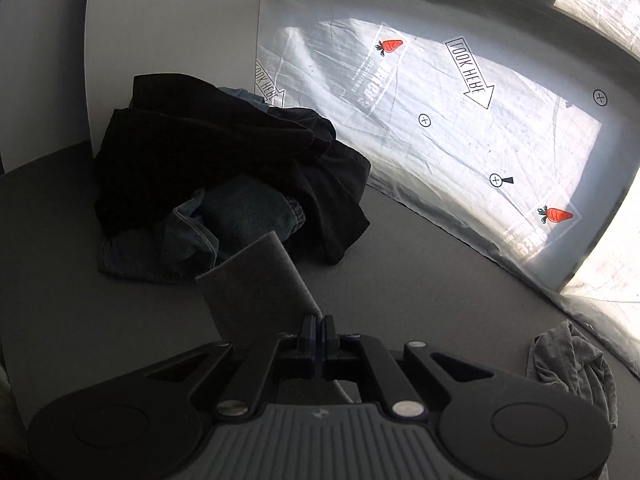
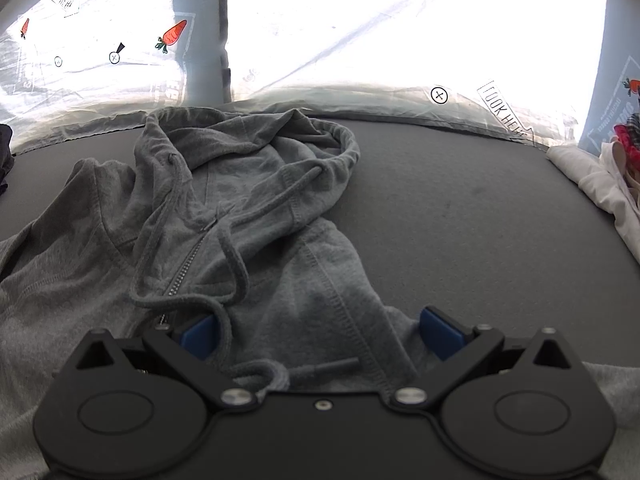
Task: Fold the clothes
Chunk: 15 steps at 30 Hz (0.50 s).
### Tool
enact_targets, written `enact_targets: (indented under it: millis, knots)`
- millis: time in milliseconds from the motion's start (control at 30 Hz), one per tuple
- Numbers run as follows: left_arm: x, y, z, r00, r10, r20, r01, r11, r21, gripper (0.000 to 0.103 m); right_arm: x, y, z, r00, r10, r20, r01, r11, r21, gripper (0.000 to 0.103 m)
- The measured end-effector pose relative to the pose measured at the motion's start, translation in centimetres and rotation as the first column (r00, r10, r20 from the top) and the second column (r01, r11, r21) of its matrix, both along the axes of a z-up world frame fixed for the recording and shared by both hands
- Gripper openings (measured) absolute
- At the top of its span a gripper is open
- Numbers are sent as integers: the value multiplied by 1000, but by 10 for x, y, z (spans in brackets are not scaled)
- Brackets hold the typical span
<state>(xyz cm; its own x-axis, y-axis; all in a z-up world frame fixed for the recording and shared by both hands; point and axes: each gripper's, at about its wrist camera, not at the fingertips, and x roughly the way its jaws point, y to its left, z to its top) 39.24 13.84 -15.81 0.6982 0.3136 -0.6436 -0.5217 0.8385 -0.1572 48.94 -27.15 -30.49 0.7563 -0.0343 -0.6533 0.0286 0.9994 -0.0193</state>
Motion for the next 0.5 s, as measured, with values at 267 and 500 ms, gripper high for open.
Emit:
enact_targets:
  millis: [267, 500]
  knots:
    - [75, -16, -91, 949, -301, -99, 270, 932, -243, 14, -1, 0, 0, 1000, 1, 0, -1, 1000, -2, 103]
    - [71, 2, -102, 941, -334, -54, 318, 927, -200, 48, 0, 0, 0, 1000, 2, 0, -2, 1000, -3, 103]
